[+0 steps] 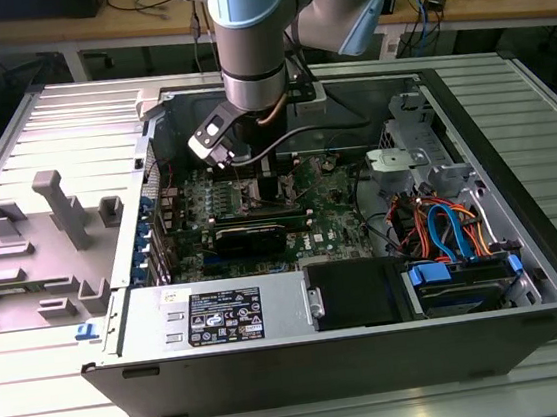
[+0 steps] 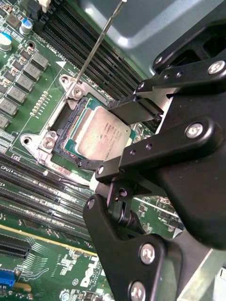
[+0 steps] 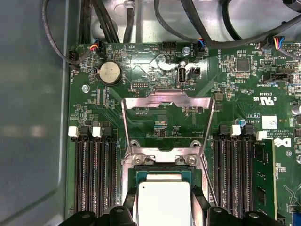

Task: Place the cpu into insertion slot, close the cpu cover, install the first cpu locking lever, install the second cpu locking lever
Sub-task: 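Place the cpu into insertion slot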

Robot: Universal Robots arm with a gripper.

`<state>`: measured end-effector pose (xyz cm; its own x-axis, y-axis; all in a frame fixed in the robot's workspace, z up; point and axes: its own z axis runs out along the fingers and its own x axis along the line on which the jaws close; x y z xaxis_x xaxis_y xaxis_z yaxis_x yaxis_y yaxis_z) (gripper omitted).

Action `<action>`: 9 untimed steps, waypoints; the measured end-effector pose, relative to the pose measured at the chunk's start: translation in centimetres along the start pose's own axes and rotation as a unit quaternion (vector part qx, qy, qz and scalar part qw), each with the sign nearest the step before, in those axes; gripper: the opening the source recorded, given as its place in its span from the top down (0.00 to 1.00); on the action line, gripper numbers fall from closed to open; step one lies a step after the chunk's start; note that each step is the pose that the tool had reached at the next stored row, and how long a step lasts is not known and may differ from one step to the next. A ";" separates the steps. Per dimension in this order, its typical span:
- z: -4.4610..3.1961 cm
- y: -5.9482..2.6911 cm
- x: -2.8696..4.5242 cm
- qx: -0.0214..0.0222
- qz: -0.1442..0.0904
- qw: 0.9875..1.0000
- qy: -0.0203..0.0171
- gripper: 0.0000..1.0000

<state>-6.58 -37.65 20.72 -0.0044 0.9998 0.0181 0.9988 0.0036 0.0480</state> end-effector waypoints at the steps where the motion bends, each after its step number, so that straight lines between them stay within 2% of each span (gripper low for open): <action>1: 0.00 0.00 0.00 0.000 0.000 1.000 0.000 0.46; 9: 0.10 0.00 -0.01 0.000 0.000 1.000 0.000 0.46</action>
<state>-6.58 -37.65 20.63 -0.0045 0.9998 0.0183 0.9988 0.0036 0.0481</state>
